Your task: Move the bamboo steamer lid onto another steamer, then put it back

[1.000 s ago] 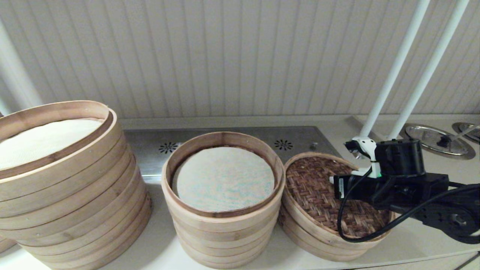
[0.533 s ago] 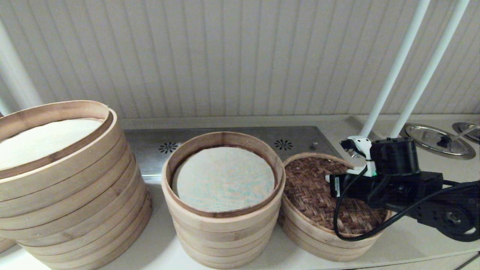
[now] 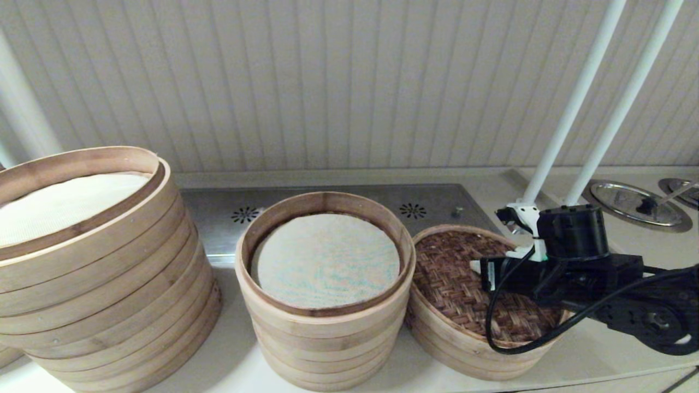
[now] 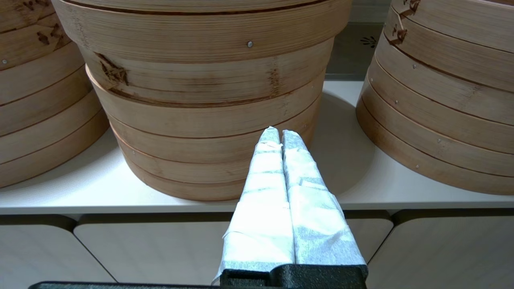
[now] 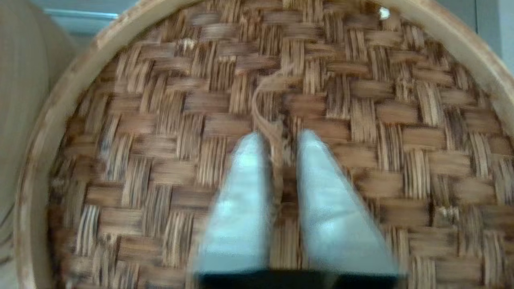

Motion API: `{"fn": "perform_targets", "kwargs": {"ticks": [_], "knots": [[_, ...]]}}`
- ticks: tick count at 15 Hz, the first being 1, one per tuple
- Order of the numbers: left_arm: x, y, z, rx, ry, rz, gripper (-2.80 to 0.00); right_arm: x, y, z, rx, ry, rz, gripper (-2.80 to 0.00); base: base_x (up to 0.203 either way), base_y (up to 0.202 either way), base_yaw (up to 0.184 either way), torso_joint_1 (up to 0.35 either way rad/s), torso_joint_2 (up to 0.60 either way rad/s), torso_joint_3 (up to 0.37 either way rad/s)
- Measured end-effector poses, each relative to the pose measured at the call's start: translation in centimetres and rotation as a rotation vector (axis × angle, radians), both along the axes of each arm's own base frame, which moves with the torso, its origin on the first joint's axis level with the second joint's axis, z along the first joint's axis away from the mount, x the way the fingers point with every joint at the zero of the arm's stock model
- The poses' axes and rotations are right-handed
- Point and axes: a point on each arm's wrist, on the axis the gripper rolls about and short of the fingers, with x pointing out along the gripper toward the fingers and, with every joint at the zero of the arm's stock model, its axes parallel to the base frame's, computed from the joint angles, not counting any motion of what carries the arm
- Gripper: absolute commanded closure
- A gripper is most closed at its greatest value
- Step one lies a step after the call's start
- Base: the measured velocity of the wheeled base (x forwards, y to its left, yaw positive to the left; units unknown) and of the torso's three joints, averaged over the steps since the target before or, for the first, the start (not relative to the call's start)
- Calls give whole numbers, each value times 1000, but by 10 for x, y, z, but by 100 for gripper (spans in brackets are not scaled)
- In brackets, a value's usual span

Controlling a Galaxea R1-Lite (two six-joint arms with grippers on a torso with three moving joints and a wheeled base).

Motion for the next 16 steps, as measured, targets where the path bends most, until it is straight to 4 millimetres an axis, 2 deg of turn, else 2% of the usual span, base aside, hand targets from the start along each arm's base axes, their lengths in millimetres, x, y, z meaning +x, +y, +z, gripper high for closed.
{"fn": "perform_targets", "kwargs": {"ticks": [3, 7, 8, 12, 16], "knots": [[0, 0, 0, 0, 0, 0, 0, -4, -1, 6, 6, -19, 1, -280, 0, 0, 0, 0, 0, 0], [0, 0, 0, 0, 0, 0, 0, -19, -7, 27, 25, -85, -5, -280, 0, 0, 0, 0, 0, 0], [0, 0, 0, 0, 0, 0, 0, -26, -9, 34, 31, -109, -7, 0, 0, 0, 0, 0, 0, 0], [0, 0, 0, 0, 0, 0, 0, -59, -20, 61, 14, -196, -72, 0, 0, 0, 0, 0, 0, 0], [0, 0, 0, -1, 0, 0, 0, -110, -31, 80, -110, -219, -171, 0, 0, 0, 0, 0, 0, 0]]}}
